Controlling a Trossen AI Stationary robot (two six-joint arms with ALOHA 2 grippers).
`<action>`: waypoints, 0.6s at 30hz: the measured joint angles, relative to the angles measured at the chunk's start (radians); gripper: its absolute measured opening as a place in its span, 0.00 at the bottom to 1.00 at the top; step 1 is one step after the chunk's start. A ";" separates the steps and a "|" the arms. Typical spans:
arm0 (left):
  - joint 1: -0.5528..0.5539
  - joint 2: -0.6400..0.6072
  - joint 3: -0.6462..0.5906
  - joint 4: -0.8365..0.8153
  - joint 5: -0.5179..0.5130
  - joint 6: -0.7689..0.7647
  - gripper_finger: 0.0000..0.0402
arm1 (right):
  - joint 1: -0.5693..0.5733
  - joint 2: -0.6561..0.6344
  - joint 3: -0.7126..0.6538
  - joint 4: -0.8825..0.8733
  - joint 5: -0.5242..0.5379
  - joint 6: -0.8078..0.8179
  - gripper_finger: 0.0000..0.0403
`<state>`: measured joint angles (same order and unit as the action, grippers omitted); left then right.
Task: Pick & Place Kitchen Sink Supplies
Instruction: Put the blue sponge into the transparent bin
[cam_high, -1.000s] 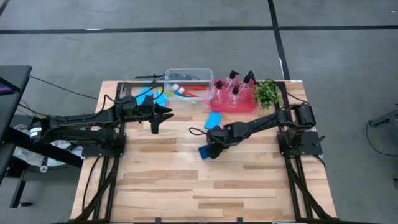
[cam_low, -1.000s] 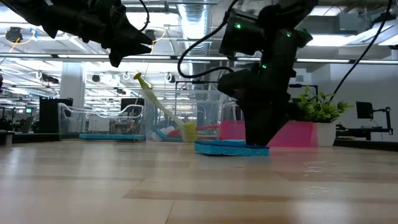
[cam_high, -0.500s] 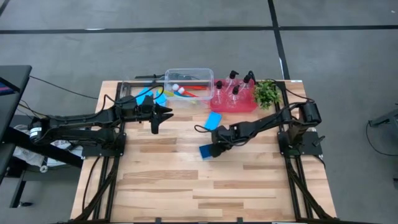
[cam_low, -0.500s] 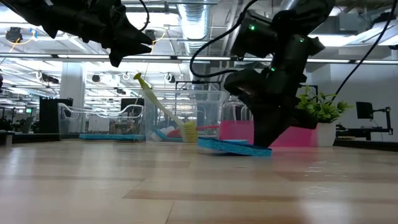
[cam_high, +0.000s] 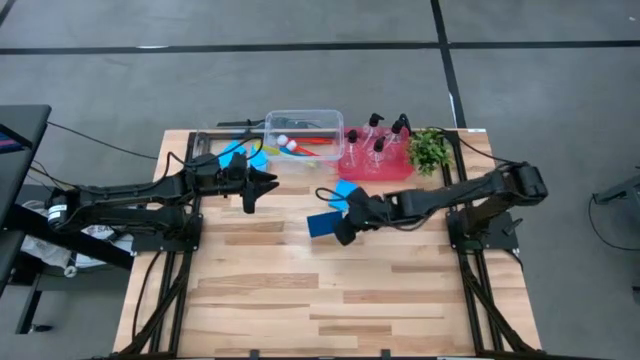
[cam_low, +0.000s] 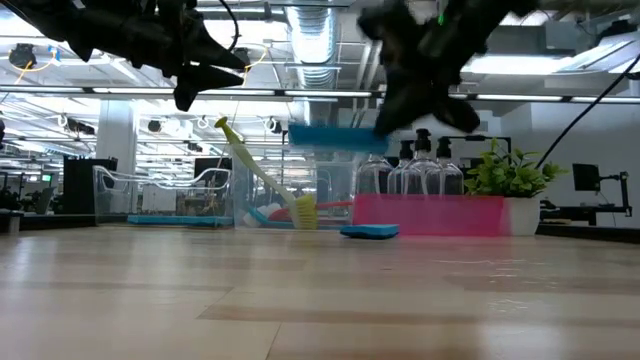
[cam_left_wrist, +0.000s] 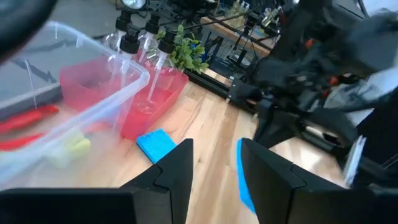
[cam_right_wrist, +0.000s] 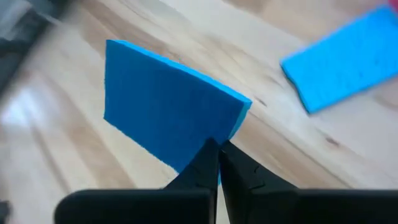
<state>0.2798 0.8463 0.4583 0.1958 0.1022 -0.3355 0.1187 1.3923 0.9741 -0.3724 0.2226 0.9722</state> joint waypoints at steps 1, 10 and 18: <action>0.000 0.000 0.000 0.000 0.000 -0.027 0.34 | 0.002 -0.016 0.004 0.001 0.017 -0.006 0.00; 0.001 0.000 0.000 0.000 0.075 -0.221 0.34 | 0.002 -0.056 0.050 0.010 0.121 -0.065 0.00; -0.013 0.000 0.000 0.000 0.172 -0.246 0.35 | -0.016 -0.047 0.076 0.019 0.141 -0.093 0.00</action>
<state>0.2673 0.8463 0.4583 0.1963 0.2743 -0.5810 0.1032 1.3453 1.0498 -0.3531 0.3632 0.8795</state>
